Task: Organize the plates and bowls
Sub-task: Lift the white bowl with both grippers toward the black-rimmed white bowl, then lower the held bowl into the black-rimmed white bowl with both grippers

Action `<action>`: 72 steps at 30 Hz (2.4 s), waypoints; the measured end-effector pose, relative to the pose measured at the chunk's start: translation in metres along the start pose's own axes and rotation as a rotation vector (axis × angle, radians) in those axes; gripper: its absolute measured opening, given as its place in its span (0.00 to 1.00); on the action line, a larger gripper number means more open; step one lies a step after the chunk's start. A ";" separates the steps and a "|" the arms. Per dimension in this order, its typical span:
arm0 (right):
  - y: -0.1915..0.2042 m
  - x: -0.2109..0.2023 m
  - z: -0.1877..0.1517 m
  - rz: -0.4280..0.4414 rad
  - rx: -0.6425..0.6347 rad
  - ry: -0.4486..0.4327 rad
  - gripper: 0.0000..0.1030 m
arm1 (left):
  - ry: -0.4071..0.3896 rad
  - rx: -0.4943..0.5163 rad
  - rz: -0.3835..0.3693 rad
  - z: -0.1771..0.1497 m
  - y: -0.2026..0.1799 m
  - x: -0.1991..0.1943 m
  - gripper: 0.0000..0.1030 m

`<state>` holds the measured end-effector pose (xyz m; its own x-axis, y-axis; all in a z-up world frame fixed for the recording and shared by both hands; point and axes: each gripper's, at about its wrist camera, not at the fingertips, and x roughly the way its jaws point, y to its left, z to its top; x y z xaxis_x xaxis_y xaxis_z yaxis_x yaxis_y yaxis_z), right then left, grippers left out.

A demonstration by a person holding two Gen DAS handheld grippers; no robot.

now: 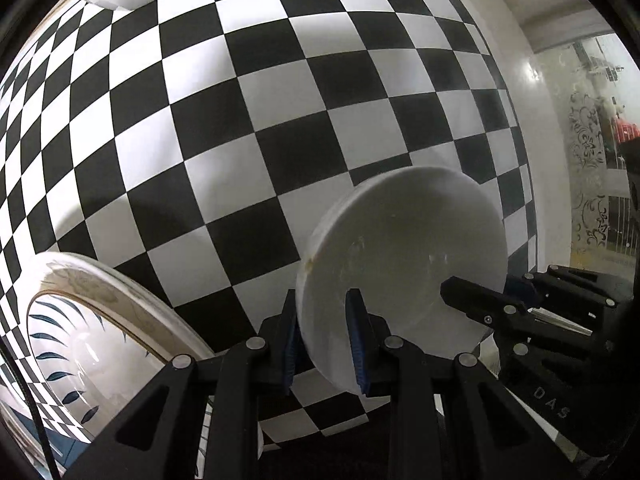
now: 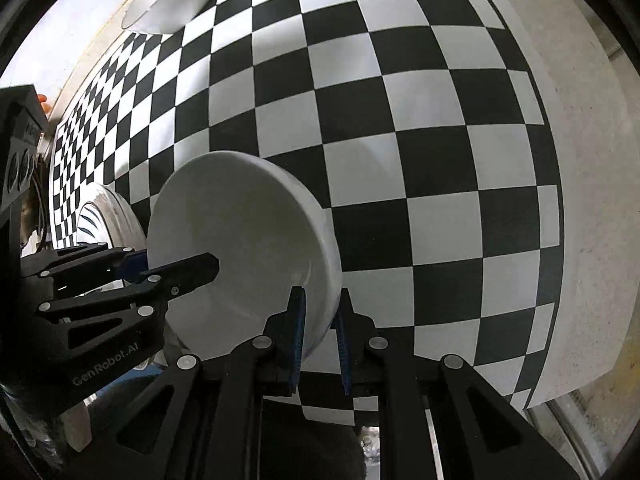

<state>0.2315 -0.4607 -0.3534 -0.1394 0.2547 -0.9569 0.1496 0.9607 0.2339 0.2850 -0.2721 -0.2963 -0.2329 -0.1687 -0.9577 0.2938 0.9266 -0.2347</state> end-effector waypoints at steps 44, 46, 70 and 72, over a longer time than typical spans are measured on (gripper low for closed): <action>-0.021 -0.041 0.260 0.070 0.139 -0.179 0.13 | -0.191 -0.076 0.047 0.200 0.026 -0.072 0.22; -0.020 -0.044 0.256 0.072 0.134 -0.185 0.13 | -0.209 -0.067 0.051 0.197 0.019 -0.075 0.22; 0.008 -0.144 0.102 0.073 0.092 -0.362 0.14 | -0.374 0.064 0.027 0.056 -0.027 -0.155 0.22; 0.010 -0.147 0.084 0.076 0.092 -0.368 0.14 | -0.379 0.073 0.028 0.040 -0.029 -0.156 0.22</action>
<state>0.3358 -0.4975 -0.2246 0.2340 0.2521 -0.9390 0.2350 0.9225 0.3062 0.3498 -0.2860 -0.1472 0.1309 -0.2689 -0.9542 0.3637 0.9084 -0.2061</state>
